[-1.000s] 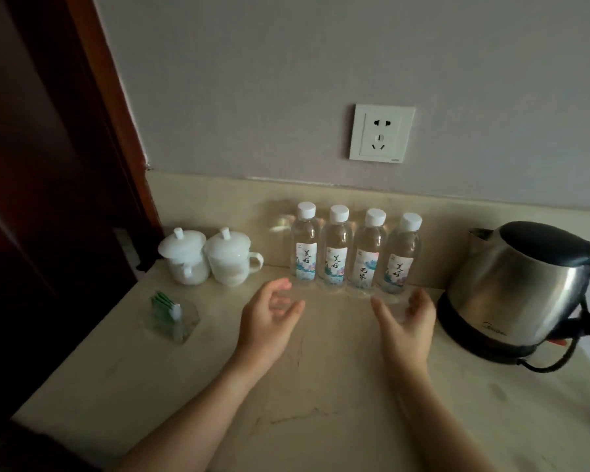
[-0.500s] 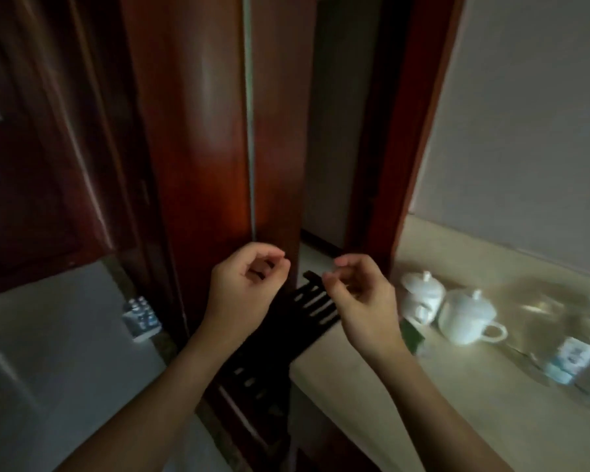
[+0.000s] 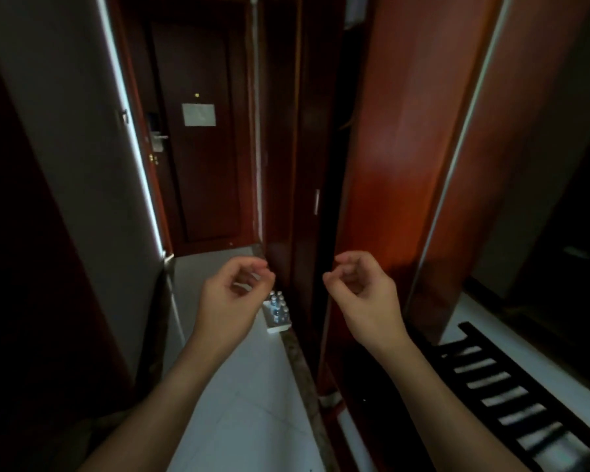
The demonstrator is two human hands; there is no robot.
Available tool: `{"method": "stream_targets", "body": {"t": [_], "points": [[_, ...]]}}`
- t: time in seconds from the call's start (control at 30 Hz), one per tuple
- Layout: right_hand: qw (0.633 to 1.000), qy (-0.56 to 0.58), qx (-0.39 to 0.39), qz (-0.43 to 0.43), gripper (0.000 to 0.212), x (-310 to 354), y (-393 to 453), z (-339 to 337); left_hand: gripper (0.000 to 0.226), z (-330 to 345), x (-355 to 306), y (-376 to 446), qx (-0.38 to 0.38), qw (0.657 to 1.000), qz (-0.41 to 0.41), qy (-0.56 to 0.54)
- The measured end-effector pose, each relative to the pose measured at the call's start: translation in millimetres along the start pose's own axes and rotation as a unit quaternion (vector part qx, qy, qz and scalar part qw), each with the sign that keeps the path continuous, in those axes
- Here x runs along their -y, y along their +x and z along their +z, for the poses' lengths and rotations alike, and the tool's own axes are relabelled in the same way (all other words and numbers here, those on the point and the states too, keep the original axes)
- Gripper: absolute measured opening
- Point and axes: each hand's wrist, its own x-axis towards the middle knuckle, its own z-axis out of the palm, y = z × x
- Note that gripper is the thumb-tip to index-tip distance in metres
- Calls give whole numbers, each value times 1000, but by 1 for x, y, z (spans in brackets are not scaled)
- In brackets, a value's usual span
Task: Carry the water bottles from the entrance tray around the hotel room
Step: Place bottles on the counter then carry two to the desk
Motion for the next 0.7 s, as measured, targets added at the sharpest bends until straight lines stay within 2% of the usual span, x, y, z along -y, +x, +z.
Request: {"method": "stream_targets", "body": {"t": [0.13,0.37,0.47,0.7], "points": [[999,17,25,12,22,-25,40,42,24,-17,42,32,-26,999,-19,15],[997,37,49,36,21,-98,124,99,20,-5,127,92,-18,998,-50,45],[997,45,48,36,22,-131,176,108,11,7,160,136,-22,997,-57,53],[993,76,68,51,21,-196,306,143,10,35,219,252,-35,994,-59,80]]}}
